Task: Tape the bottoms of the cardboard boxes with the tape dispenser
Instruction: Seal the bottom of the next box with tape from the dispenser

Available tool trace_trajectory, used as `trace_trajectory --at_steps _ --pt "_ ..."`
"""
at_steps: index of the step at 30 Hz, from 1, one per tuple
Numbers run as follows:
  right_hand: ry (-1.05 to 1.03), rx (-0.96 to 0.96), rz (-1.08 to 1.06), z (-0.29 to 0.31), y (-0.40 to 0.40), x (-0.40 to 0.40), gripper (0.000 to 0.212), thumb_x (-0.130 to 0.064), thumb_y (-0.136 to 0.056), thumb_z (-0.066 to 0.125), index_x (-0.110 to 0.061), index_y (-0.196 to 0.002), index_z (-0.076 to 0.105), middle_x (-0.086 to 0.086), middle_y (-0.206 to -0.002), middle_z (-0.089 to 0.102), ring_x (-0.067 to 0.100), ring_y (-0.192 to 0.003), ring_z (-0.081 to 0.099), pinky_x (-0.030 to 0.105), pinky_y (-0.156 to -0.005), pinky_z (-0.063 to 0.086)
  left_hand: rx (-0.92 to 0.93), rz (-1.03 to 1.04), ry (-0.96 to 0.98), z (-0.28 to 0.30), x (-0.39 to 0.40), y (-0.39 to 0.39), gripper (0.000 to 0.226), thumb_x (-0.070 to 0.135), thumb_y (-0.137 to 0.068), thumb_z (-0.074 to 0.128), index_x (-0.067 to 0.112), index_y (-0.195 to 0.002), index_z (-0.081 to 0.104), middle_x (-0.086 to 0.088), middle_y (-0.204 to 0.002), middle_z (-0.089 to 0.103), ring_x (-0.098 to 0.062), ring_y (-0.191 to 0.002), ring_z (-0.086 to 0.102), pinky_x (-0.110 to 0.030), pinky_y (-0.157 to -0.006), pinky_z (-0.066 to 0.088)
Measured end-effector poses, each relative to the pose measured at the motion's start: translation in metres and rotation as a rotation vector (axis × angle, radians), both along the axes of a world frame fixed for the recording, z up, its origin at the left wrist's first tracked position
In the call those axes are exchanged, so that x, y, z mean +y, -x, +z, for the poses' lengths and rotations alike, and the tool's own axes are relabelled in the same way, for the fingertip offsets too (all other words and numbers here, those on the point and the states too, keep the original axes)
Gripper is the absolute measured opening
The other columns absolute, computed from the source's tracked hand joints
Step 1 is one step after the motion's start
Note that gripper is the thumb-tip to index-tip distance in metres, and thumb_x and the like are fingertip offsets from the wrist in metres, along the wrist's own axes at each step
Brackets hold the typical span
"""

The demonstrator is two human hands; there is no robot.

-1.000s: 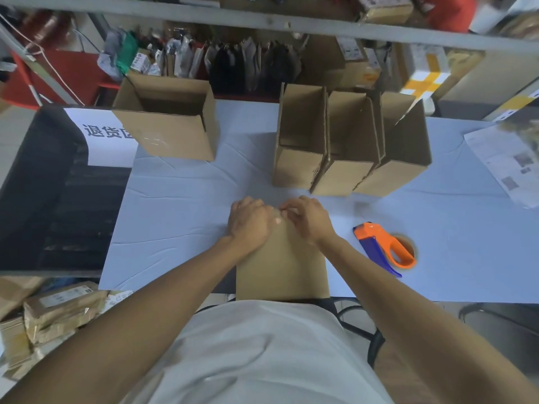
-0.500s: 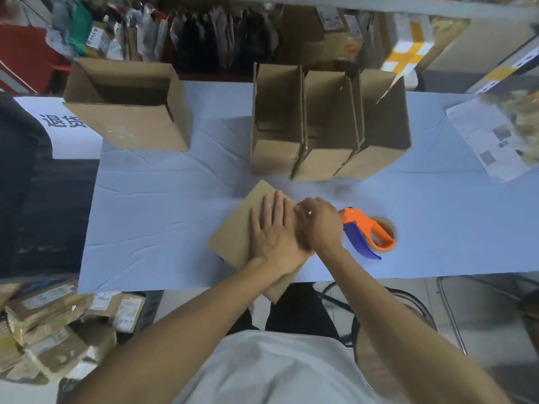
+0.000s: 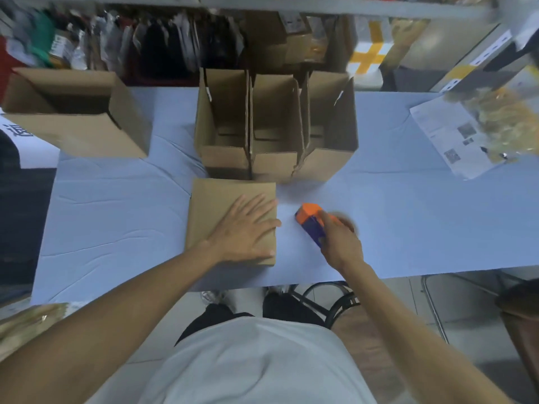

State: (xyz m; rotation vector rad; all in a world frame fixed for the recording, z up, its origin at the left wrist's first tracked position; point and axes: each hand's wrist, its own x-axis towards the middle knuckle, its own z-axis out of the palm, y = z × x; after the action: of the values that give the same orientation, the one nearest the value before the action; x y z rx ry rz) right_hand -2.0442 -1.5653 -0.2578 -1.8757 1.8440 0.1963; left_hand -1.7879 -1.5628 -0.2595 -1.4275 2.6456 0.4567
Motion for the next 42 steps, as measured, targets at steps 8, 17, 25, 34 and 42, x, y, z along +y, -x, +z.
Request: trace_trajectory --at_steps 8,17,25,34,42 --pt "0.033 -0.433 0.096 0.047 0.017 -0.029 0.056 -0.057 -0.08 0.069 -0.041 -0.128 0.043 -0.013 -0.102 0.063 0.013 -0.086 0.061 0.032 -0.075 0.052 0.648 0.551 -0.154 0.015 -0.013 0.024 0.032 -0.002 -0.084 0.061 0.006 -0.114 0.071 -0.008 -0.126 0.064 -0.029 -0.125 0.052 -0.031 -0.11 0.028" --pt "0.085 -0.527 0.282 0.049 0.008 -0.041 0.065 -0.047 -0.07 0.081 -0.047 -0.122 0.042 -0.034 -0.1 0.056 -0.004 -0.097 0.056 0.016 -0.073 0.05 0.922 0.864 -0.7 0.053 -0.04 0.029 0.023 0.022 -0.099 0.055 0.009 -0.108 0.072 -0.004 -0.105 0.073 -0.015 -0.102 0.066 -0.029 -0.094 0.048" --pt "0.109 -0.553 0.316 0.048 0.003 -0.048 0.072 -0.055 -0.066 0.076 -0.05 -0.125 0.036 -0.05 -0.103 0.047 -0.012 -0.105 0.051 0.002 -0.065 0.042 1.072 0.947 -0.821 0.059 -0.04 0.027 0.018 0.013 -0.099 0.054 0.009 -0.107 0.07 -0.007 -0.1 0.073 -0.019 -0.099 0.069 -0.035 -0.094 0.053" --pt "0.106 -0.556 0.336 0.05 0.003 -0.05 0.068 -0.045 -0.07 0.082 -0.045 -0.126 0.043 -0.039 -0.104 0.054 -0.003 -0.103 0.055 0.006 -0.072 0.045 1.082 1.155 -0.941 0.064 -0.04 0.03 0.008 0.012 -0.096 0.06 0.011 -0.1 0.067 -0.008 -0.095 0.073 -0.021 -0.092 0.071 -0.033 -0.083 0.057" --pt "0.025 -0.293 0.417 0.044 0.051 -0.054 0.058 -0.041 -0.071 0.08 -0.044 -0.12 0.048 -0.023 -0.093 0.062 0.009 -0.078 0.06 0.016 -0.065 0.045 0.742 1.207 -0.496 0.052 -0.028 -0.001 0.014 0.019 -0.082 0.077 0.009 -0.071 0.075 -0.007 -0.068 0.074 -0.023 -0.077 0.07 -0.041 -0.086 0.057"
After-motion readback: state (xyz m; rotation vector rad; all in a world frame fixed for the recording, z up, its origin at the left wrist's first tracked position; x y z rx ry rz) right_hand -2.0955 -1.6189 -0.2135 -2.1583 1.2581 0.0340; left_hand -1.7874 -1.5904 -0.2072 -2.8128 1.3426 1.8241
